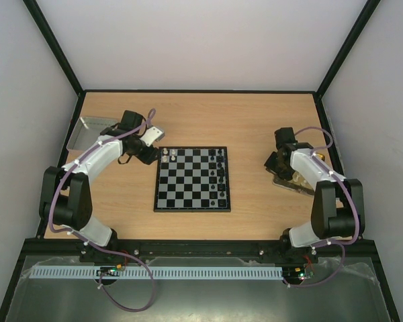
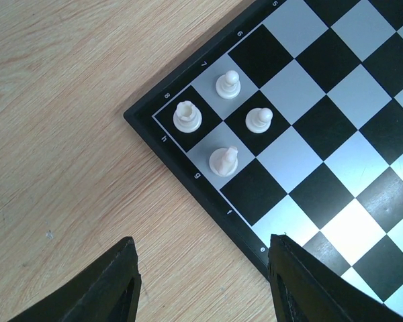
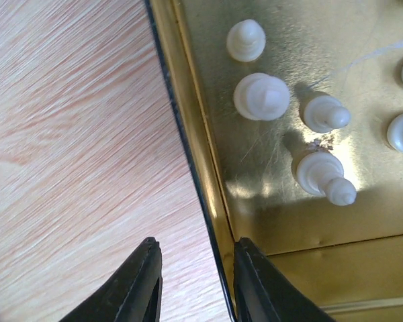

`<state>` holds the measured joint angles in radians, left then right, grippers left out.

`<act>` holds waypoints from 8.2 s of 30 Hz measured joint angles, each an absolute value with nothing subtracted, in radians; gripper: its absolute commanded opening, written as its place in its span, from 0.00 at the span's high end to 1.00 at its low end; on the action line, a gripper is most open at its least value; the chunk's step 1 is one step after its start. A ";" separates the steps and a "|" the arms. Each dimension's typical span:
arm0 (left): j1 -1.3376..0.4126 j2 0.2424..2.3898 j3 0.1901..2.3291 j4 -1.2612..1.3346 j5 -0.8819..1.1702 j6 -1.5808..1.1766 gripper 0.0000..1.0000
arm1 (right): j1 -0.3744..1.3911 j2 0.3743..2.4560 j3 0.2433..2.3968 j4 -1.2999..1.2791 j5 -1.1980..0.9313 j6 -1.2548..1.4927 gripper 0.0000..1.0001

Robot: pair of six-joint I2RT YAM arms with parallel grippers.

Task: Set up the chess pieces on the board
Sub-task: Move the storage box to the center of the board, then pick up the chess piece from the storage box.

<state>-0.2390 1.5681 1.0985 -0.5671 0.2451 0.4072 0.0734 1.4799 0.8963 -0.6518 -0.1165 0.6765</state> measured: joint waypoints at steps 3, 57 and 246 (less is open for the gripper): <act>-0.242 1.568 1.098 -0.567 0.241 0.403 0.45 | 0.114 1.462 0.893 -0.654 -0.128 0.672 0.71; -0.275 1.568 1.116 -0.598 0.200 0.382 0.45 | 0.694 1.494 0.912 -0.782 -0.056 0.617 0.71; -0.132 1.288 0.879 -0.476 0.350 0.324 0.13 | 0.208 1.531 1.095 -0.730 -0.053 0.651 0.98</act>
